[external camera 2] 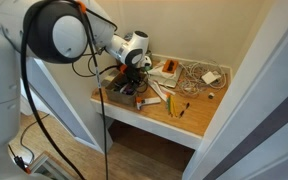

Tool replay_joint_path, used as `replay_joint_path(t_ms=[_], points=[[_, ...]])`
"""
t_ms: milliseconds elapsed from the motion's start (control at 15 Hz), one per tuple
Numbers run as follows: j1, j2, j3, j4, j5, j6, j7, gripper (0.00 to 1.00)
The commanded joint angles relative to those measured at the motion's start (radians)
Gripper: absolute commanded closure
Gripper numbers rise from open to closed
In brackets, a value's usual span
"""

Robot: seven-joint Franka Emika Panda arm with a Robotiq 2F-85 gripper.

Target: Put the red pen from the box on the shelf

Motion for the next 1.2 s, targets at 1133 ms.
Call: replay_joint_path(t_ms=[1133], points=[[-0.097,-0.046,-0.225,0.108,-0.19,-0.195,0.292,0.94]])
